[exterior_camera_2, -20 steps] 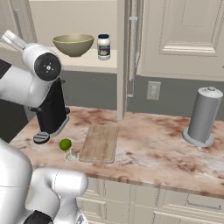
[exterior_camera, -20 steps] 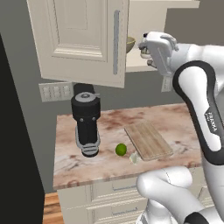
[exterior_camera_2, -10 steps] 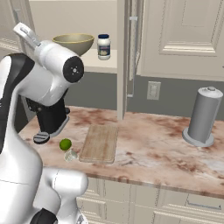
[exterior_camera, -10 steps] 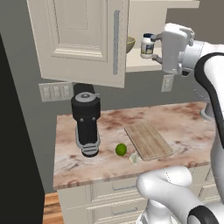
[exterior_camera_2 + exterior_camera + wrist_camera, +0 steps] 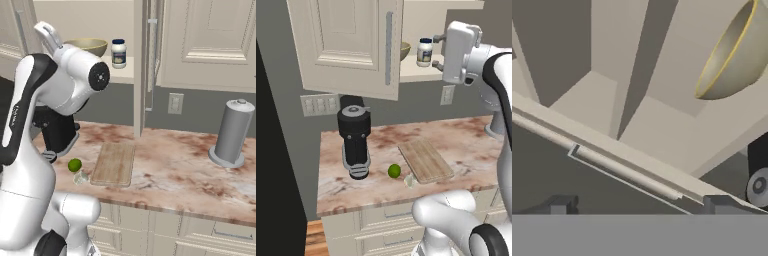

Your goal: Open the cabinet. Place the bowl and condiment on the counter. Then place the lime and garlic on the cutting board.

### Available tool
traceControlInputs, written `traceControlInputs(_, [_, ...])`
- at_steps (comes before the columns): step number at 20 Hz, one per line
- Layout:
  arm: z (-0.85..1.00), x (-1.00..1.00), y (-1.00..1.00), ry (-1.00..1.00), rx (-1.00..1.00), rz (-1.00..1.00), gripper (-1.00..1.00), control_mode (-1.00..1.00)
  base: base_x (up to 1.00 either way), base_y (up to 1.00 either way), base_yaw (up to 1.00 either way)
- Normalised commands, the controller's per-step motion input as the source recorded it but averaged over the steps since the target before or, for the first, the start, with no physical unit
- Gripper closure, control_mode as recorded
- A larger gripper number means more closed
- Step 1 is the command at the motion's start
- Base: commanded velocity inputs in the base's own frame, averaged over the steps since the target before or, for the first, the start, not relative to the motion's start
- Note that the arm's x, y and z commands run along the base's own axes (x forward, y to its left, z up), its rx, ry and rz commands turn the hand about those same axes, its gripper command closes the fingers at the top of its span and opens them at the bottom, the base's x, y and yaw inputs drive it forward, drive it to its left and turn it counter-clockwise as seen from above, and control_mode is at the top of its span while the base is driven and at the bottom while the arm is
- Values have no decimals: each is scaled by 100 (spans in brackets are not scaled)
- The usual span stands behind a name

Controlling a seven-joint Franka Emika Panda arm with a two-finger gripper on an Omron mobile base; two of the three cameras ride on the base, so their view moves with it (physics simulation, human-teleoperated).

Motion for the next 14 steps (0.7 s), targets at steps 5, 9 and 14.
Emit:
traceControlInputs(5, [0, 16, -5, 18, 5, 0, -100, -100, 0, 0, 0])
traceControlInputs(9, [0, 20, 0, 22, 3, 0, -100, -100, 0, 0, 0])
traceControlInputs(14, [-2, 13, 0, 20, 0, 0, -100, -100, 0, 0, 0])
